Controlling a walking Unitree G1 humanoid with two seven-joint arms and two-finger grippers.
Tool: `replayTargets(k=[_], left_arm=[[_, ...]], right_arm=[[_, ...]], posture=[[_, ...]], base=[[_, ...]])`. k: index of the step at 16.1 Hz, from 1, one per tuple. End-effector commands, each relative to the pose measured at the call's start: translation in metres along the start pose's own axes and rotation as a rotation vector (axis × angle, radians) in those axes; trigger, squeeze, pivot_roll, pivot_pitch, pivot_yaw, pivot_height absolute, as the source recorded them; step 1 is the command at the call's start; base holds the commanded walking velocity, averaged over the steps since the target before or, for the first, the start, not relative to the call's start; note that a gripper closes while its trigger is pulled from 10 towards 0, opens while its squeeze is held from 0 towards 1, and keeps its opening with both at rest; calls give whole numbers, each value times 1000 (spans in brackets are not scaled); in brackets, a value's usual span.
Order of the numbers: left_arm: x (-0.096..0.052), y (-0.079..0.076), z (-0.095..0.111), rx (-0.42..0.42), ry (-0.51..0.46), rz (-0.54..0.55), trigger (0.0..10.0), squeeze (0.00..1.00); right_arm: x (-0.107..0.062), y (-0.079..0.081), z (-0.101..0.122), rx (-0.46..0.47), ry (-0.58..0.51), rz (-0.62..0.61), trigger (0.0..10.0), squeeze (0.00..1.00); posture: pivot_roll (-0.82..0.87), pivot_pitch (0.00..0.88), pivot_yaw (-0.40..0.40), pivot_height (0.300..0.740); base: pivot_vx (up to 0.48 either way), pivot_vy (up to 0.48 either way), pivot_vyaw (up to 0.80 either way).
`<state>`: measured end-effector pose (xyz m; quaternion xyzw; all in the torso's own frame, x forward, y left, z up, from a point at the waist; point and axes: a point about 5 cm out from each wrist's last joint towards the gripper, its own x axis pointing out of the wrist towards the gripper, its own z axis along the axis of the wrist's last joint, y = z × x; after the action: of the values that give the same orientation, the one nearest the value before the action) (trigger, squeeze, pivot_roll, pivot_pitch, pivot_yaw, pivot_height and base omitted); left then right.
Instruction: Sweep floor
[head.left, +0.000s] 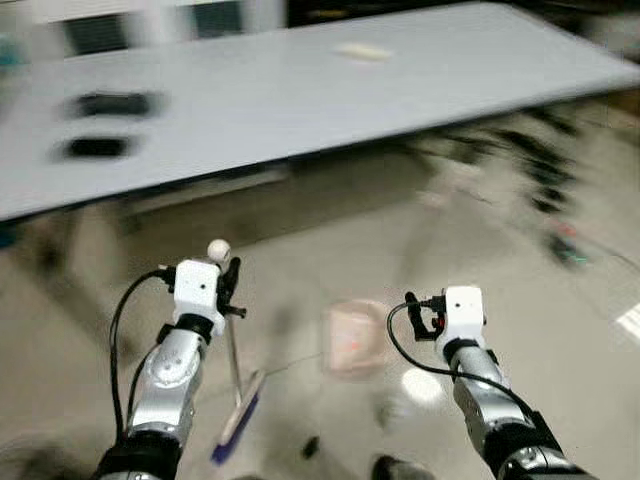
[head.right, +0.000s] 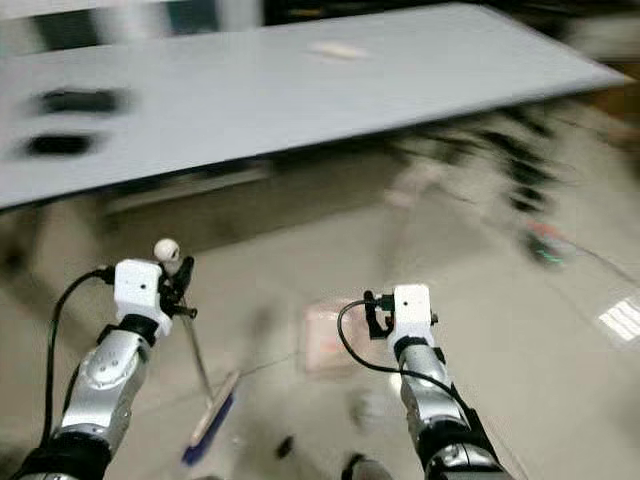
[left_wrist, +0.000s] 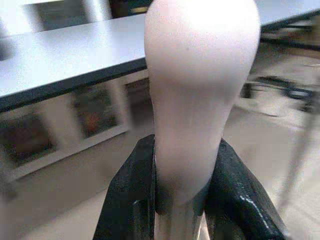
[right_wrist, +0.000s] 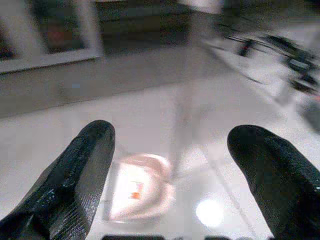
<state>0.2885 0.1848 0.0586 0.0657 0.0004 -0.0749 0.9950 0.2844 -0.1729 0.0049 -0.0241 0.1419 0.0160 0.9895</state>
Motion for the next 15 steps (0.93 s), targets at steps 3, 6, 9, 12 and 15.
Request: replayTargets(k=[3,6,9,12,15], left_arm=[[3,-3,5,5,-30,-13,10000,0],[2,-1,9,52,-54,-7,10000,0],[-2,2,10,69,-65,5,10000,0],[-3,4,9,72,-64,11,10000,0],[-2,5,9,77,-61,6,10000,0]], right_arm=[[0,-7,0,7,1,-29,10000,0],[0,-5,1,11,-5,-8,10000,0],[1,-2,3,-12,-14,17,10000,0],[2,-3,4,-11,-13,-3,10000,0],[1,-10,3,-15,-9,-63,10000,0]], posture=[[54,103,34,740],[57,101,31,740],[68,103,25,740],[75,104,22,740],[70,96,25,740]], base=[[358,0,0],[379,0,0],[387,0,0],[394,0,533],[396,0,0]])
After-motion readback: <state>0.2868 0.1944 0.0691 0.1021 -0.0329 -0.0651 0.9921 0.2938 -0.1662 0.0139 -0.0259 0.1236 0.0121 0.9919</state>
